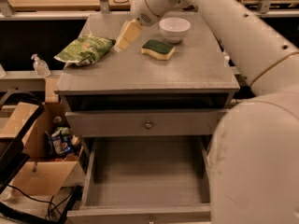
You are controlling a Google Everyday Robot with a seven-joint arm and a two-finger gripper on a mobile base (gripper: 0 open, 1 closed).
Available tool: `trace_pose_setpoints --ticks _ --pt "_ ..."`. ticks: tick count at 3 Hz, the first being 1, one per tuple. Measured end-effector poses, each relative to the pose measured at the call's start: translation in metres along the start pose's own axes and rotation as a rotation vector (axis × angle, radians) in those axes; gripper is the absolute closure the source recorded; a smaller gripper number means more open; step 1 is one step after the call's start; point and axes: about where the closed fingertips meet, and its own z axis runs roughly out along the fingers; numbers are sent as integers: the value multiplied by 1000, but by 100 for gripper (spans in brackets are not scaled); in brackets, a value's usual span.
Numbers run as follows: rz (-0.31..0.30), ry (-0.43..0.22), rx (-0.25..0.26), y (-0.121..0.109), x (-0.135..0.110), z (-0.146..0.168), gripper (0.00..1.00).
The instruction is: Place green jalapeno chip bag into middle drawer
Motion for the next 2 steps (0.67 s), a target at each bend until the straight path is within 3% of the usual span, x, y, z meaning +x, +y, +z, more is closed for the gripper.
trace_pose_setpoints --ticks 1,2 --pt "52 -49 12 -15 3 50 0" --pt "56 -51 11 -16 6 55 0"
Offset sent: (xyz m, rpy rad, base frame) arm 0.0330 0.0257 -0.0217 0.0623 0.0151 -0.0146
